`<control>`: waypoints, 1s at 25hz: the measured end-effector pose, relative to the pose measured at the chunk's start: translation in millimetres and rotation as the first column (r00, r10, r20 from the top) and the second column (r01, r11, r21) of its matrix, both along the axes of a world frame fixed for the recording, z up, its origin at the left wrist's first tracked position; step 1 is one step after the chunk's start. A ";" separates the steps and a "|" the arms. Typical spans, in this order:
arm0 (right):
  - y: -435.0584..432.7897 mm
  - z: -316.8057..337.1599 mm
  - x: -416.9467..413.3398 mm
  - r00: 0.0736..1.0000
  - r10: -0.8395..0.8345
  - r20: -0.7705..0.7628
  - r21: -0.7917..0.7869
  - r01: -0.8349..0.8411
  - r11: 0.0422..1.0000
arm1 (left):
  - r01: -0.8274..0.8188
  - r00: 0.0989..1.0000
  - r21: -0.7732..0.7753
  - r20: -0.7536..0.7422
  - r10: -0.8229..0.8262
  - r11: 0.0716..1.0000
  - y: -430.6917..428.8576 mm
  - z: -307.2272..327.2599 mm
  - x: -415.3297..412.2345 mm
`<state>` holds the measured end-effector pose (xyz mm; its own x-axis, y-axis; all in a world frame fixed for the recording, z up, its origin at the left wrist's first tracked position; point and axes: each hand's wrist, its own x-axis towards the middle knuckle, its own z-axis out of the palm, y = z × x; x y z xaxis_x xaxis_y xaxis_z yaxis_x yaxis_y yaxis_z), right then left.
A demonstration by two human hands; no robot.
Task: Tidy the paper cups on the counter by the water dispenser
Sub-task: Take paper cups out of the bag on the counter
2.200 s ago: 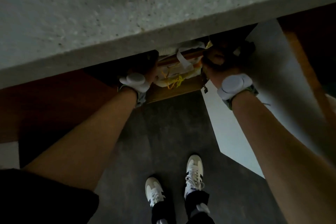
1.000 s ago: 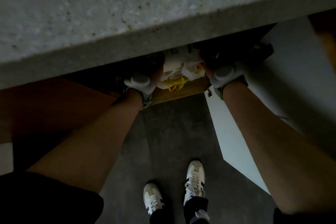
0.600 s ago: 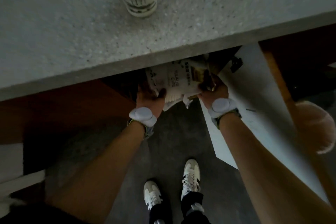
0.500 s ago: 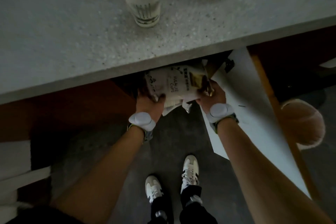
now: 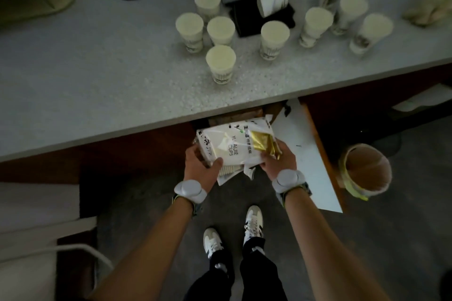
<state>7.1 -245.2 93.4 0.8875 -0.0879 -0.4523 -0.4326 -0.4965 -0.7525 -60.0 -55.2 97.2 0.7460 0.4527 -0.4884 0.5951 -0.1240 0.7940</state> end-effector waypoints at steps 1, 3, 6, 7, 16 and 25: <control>0.7 15.0 -7.0 1.000 0.019 0.012 -0.031 -0.019 0.999 | -0.001 1.000 0.005 -0.004 0.001 1.000 1.4 13.8 -7.1; 2.3 41.1 -18.9 1.000 0.014 0.013 -0.042 -0.014 0.999 | 0.001 1.000 0.007 -0.007 -0.001 1.000 4.1 39.5 -18.5; 9.3 75.2 -30.6 0.997 -0.069 -0.033 0.091 0.071 0.993 | -0.003 1.000 0.016 -0.001 0.003 1.000 9.9 75.8 -27.3; 12.1 85.2 -32.6 0.996 -0.084 -0.035 0.124 0.088 0.988 | -0.007 1.000 0.023 0.012 0.006 1.000 12.3 86.1 -28.9; 67.6 161.9 6.6 0.993 -0.082 -0.084 0.492 0.113 0.863 | -0.114 0.986 0.073 0.130 0.104 0.991 56.6 167.7 -12.5; 136.1 173.2 72.4 0.990 0.143 -0.012 0.516 -0.116 0.848 | -0.185 0.977 0.199 0.138 0.160 0.962 126.4 184.0 32.3</control>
<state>79.5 -109.1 266.6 0.8503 0.2831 -0.4437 -0.4340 -0.0998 -0.8954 -27.7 71.2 281.2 0.6947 0.6624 -0.2805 0.5243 -0.1992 0.8279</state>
